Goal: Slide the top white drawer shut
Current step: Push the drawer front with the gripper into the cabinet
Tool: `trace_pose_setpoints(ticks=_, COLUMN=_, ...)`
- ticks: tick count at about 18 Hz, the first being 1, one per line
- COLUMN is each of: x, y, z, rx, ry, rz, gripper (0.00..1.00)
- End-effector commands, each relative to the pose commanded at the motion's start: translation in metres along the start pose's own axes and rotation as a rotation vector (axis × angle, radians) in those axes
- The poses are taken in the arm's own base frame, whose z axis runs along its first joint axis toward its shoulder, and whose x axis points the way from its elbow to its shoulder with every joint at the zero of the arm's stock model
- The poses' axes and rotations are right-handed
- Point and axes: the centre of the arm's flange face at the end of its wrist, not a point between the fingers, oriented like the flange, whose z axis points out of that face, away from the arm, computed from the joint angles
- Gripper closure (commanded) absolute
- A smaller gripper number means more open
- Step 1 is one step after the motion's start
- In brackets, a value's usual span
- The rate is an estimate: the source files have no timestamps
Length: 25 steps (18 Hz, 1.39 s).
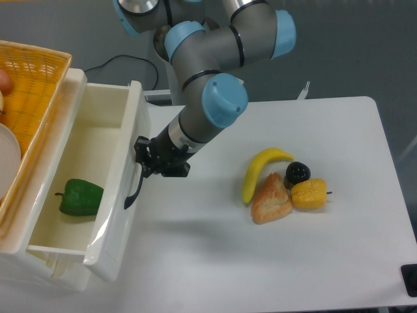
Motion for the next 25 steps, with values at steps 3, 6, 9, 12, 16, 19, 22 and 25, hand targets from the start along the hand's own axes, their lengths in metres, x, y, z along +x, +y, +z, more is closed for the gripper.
trace_pose_setpoints(ticks=3, x=0.009, y=-0.004, z=0.006, rx=-0.004, ry=0.009, rz=0.014, gripper=0.94)
trace_pose_setpoints(ticks=6, x=0.016, y=-0.006, z=0.011, rx=-0.01, ry=0.013, rz=0.026, gripper=0.94)
trace_pose_setpoints(ticks=9, x=0.02, y=-0.007, z=0.013, rx=-0.01, ry=0.019, rz=0.032, gripper=0.93)
trace_pose_setpoints(ticks=12, x=0.028, y=-0.009, z=0.021, rx=-0.019, ry=0.026, rz=0.046, gripper=0.93)
trace_pose_setpoints(ticks=16, x=0.035, y=-0.009, z=0.031, rx=-0.024, ry=0.041, rz=0.055, gripper=0.93)
trace_pose_setpoints(ticks=19, x=0.04, y=-0.01, z=0.038, rx=-0.034, ry=0.048, rz=0.063, gripper=0.92)
trace_pose_setpoints(ticks=22, x=0.041, y=-0.008, z=0.041, rx=-0.039, ry=0.053, rz=0.062, gripper=0.92)
trace_pose_setpoints(ticks=25, x=0.048, y=-0.009, z=0.046, rx=-0.043, ry=0.061, rz=0.071, gripper=0.92)
